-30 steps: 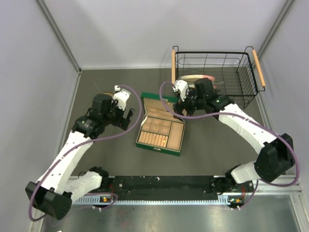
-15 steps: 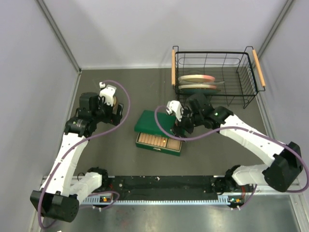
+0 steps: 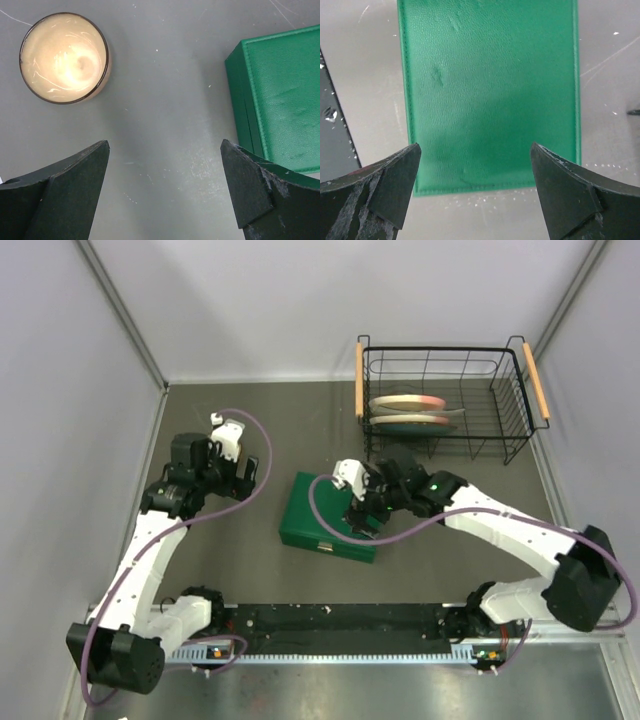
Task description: Organize the mixed jewelry
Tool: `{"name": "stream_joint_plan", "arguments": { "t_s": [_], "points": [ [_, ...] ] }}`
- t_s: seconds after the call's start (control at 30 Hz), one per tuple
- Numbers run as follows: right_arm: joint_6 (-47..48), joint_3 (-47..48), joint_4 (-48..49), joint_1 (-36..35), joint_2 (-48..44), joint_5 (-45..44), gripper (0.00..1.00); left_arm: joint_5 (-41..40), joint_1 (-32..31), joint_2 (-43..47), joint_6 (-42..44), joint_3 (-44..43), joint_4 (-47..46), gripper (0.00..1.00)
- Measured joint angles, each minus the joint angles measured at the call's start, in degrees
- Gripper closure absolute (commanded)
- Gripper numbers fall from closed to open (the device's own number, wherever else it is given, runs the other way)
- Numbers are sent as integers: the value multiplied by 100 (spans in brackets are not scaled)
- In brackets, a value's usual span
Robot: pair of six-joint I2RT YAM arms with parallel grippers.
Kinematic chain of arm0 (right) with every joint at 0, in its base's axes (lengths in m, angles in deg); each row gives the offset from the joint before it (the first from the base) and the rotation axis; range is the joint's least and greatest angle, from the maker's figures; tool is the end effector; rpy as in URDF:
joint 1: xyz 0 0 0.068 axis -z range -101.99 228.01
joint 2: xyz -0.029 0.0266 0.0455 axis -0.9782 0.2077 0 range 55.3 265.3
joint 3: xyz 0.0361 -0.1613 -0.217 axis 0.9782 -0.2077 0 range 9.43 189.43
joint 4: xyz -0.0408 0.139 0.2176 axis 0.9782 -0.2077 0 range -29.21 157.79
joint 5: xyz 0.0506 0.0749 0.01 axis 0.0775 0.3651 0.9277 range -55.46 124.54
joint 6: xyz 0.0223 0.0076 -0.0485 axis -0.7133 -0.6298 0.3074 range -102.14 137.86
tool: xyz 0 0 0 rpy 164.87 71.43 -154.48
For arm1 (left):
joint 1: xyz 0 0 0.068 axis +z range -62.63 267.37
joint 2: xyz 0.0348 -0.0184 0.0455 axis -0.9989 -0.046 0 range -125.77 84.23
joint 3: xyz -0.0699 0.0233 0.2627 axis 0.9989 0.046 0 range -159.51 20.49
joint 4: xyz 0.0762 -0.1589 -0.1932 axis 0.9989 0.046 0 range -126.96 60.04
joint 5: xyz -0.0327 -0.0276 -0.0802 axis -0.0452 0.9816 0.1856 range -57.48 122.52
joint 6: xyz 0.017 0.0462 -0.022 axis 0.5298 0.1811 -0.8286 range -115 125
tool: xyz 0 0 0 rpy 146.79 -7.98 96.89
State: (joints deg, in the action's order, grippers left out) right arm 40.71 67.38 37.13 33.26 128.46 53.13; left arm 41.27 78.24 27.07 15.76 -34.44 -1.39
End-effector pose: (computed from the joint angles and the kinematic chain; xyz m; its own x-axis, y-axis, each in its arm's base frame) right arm 0.1844 0.1986 0.2825 -0.1493 -0.6663 -0.7306 -0.9581 0.2801 -0.0596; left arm 0.2068 -0.0387 0.3189 -0.5430 0.2741 -0.7937 0.3836 0.9218 0.0559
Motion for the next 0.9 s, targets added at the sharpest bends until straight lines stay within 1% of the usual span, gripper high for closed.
{"name": "stream_joint_plan", "arguments": {
  "t_s": [0.27,0.47,0.63,0.77,0.83,0.9],
  "points": [
    [-55,-341,1141,-601,861,-678,12,-236,31,81,59,166,-98,1],
    [-44,-507,1788,-804,901,-929,12,-310,125,269,144,297,-138,1],
    [-33,-525,1801,-874,793,-1198,10,-291,203,345,157,332,-173,1],
    [46,-533,1576,-813,474,-1674,7,-262,210,501,153,476,-356,1],
    [42,-485,1412,-649,278,-1797,6,-295,214,656,144,610,-481,1],
    [-48,-317,1244,-238,66,-1849,4,-356,216,798,125,702,-562,1]
  ]
}}
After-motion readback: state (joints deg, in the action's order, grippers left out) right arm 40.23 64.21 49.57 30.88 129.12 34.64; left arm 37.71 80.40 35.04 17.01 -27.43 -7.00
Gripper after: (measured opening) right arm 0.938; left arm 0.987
